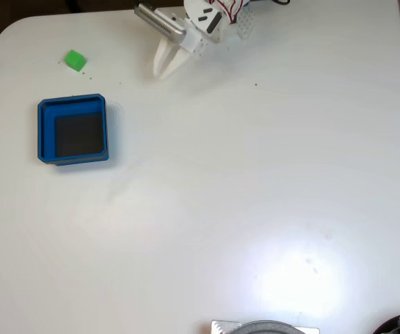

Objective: Pick up green cube and drop it in the blue box

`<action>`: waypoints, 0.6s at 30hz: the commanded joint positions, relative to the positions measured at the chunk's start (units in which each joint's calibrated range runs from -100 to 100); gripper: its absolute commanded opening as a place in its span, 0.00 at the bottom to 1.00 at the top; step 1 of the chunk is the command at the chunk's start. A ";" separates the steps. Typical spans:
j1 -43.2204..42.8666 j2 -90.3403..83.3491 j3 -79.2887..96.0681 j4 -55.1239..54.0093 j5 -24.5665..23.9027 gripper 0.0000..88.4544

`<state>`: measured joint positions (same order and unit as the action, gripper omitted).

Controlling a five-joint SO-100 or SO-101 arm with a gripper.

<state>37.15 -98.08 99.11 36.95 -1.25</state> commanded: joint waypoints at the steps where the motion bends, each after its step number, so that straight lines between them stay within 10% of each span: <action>1: 2.16 -0.50 0.18 -1.36 0.05 0.03; 18: 11.55 -0.50 0.09 -1.28 0.05 0.03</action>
<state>47.17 -98.08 99.11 36.95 -1.25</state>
